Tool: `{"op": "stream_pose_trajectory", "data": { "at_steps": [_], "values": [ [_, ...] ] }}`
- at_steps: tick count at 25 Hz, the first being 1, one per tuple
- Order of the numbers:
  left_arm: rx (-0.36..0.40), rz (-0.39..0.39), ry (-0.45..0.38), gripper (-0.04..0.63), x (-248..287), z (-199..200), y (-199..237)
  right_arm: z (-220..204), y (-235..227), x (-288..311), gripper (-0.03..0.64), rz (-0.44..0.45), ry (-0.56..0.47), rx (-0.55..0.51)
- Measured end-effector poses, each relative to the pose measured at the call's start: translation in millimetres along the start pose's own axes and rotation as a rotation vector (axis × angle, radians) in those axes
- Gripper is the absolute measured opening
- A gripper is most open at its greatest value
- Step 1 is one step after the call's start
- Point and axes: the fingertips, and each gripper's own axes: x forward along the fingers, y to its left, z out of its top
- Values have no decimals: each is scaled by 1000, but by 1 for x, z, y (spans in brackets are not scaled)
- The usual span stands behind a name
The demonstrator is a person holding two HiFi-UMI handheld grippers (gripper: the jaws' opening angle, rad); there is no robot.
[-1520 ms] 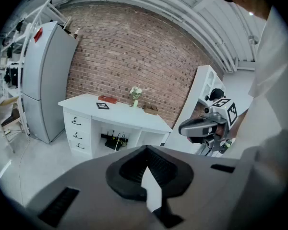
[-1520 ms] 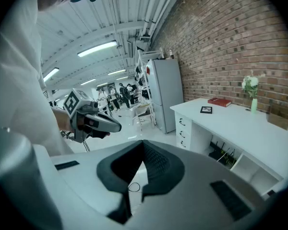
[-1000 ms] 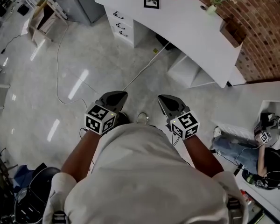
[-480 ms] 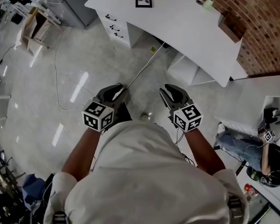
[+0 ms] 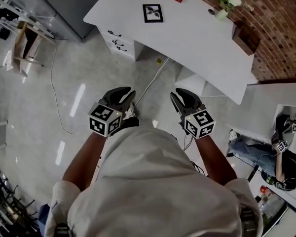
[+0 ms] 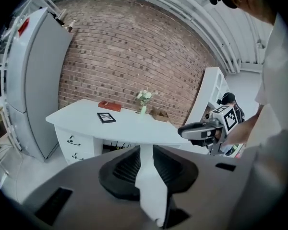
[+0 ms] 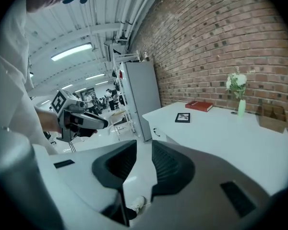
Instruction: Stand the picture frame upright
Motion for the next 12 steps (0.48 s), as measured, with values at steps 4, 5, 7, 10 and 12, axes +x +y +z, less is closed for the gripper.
{"op": "stream_pose_trajectory", "data": {
  "at_steps": [4, 5, 7, 10, 12],
  "values": [
    [2, -30, 11, 78, 1, 18, 53, 26, -11, 42, 86, -71, 7, 16],
    [2, -37, 11, 77, 2, 22, 64, 32, -13, 50, 86, -85, 7, 24],
    [12, -54, 17, 74, 6, 27, 82, 42, -16, 63, 86, -109, 2, 38],
    [11, -74, 18, 71, 13, 33, 100, 52, -16, 77, 86, -126, -1, 43],
    [-2, -78, 9, 71, 20, 39, 107, 57, -19, 83, 86, -126, 6, 42]
  ]
}}
